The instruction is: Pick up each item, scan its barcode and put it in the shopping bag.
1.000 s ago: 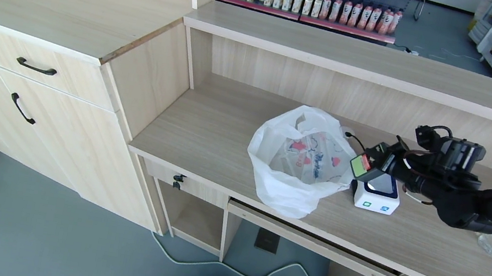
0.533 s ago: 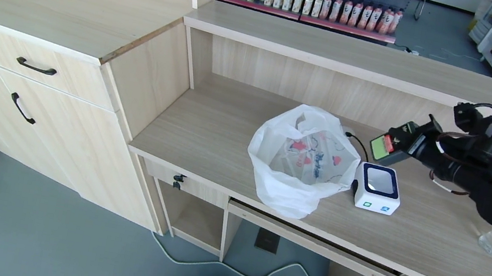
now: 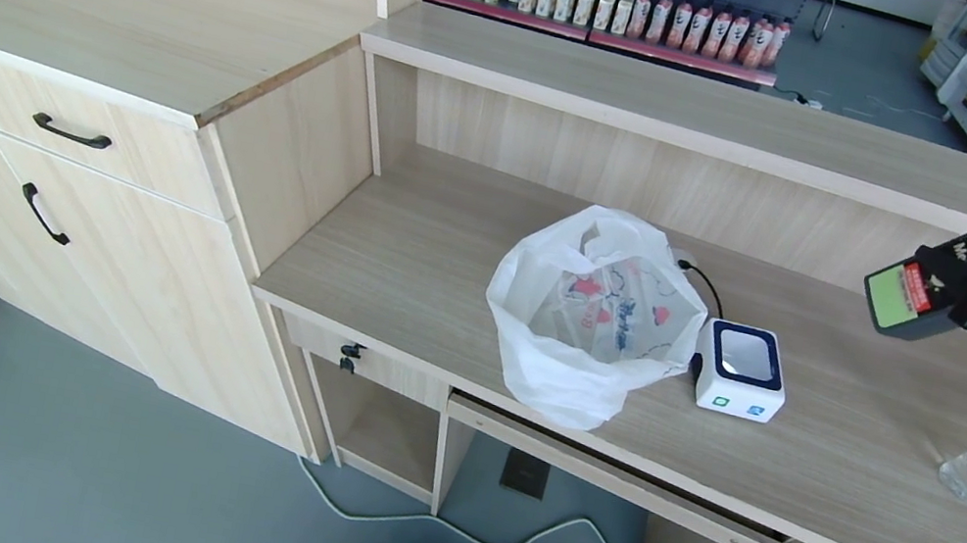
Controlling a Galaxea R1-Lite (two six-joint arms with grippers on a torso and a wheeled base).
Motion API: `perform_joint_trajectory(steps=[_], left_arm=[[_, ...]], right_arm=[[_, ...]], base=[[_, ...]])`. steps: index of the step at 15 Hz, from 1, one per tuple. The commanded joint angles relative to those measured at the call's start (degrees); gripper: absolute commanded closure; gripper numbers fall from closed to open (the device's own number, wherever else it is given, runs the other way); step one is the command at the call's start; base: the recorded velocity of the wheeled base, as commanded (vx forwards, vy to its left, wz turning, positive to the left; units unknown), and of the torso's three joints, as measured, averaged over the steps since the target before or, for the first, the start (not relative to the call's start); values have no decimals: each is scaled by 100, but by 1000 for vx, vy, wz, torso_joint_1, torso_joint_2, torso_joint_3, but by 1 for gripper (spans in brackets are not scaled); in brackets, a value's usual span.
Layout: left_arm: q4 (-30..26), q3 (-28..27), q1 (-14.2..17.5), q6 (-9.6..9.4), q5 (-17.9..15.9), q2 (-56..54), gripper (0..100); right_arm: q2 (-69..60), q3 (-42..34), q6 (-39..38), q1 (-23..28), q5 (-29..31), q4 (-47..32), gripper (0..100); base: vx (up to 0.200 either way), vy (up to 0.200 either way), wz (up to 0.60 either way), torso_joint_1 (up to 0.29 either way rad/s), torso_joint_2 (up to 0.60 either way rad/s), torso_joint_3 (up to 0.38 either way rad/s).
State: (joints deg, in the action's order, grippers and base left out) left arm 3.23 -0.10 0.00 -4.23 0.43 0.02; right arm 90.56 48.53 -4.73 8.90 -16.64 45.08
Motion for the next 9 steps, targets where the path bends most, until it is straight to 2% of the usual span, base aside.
perform_joint_trajectory(steps=[1, 4, 7, 9], left_arm=[[2, 1, 0, 1, 1, -2, 0], [2, 1, 0, 10, -34, -2, 0], [2, 1, 0, 1, -34, -2, 0], [2, 1, 0, 1, -34, -2, 0]], right_arm=[[-135, -318, 130, -231, 29, 9, 100], [-135, -335, 130, -371, 354, 9, 100], [-118, -318, 51, -442, 354, 9, 100], [14, -160, -195, -670, 381, 9, 100]], base=[[0, 0, 0, 0, 0, 0], [0, 0, 0, 0, 0, 0], [0, 200, 0, -4, 2, 1], [0, 200, 0, 3, 0, 5]])
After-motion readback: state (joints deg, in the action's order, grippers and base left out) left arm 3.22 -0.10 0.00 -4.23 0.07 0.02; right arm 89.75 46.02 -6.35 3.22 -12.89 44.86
